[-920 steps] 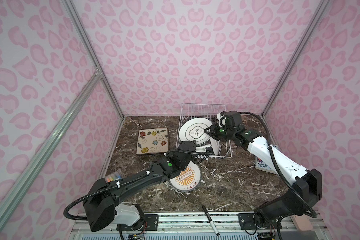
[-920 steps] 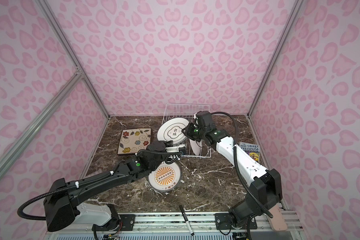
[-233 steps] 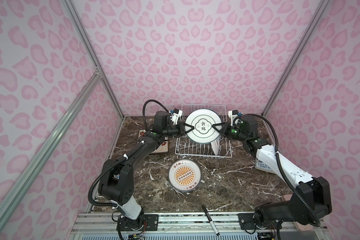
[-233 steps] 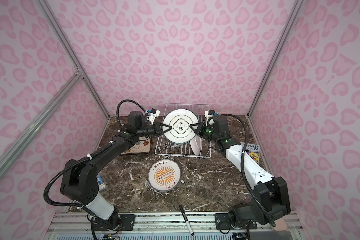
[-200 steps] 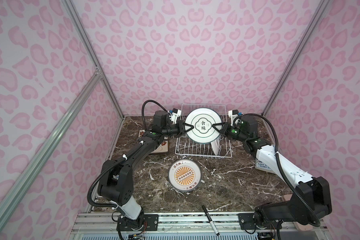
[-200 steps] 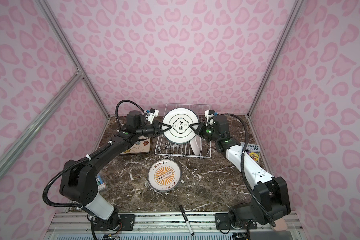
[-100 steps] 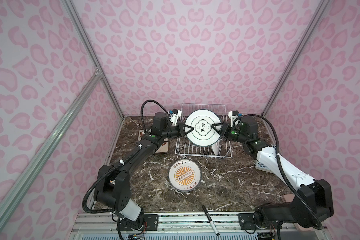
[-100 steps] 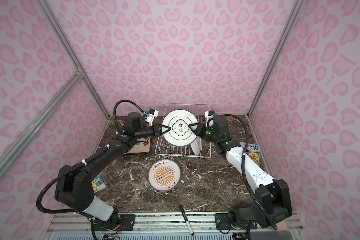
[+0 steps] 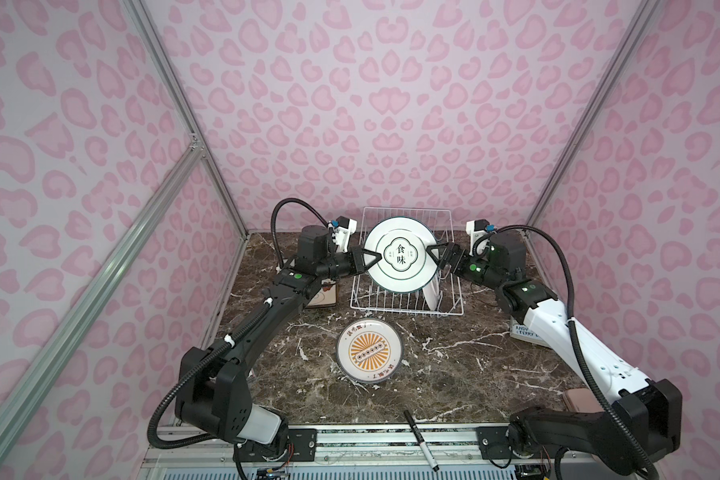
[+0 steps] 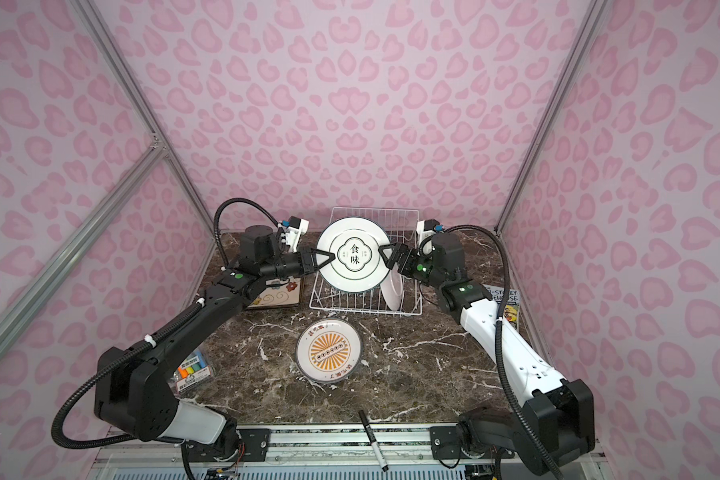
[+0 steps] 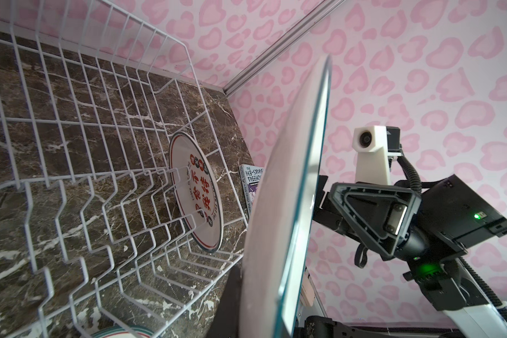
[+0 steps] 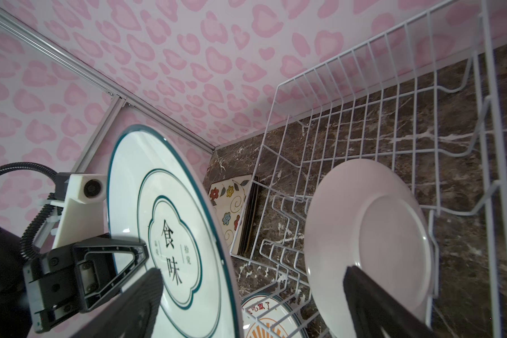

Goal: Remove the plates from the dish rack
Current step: 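Carry the plate toward the sunburst stack with the left gripper while the right releases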

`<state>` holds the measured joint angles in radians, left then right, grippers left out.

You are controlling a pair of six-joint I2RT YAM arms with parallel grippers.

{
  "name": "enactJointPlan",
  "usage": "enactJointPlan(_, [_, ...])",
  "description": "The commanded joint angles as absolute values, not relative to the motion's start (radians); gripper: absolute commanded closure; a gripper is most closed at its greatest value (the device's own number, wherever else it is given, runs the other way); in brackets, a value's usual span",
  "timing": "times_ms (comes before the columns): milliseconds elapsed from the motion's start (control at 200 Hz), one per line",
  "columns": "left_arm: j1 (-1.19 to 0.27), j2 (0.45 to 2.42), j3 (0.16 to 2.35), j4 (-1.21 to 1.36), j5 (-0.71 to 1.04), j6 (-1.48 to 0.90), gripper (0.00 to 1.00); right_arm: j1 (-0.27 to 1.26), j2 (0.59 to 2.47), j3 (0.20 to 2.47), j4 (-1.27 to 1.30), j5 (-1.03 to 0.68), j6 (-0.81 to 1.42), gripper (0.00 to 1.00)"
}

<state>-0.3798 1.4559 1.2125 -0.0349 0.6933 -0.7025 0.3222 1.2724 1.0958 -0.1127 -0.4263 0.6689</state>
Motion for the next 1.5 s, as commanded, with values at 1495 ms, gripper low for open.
enactJointPlan(1495, [-0.312,0.88,0.63,-0.587,0.529,-0.713,0.97,0.601,1.06,0.955,-0.318,-0.183,-0.166,0.01])
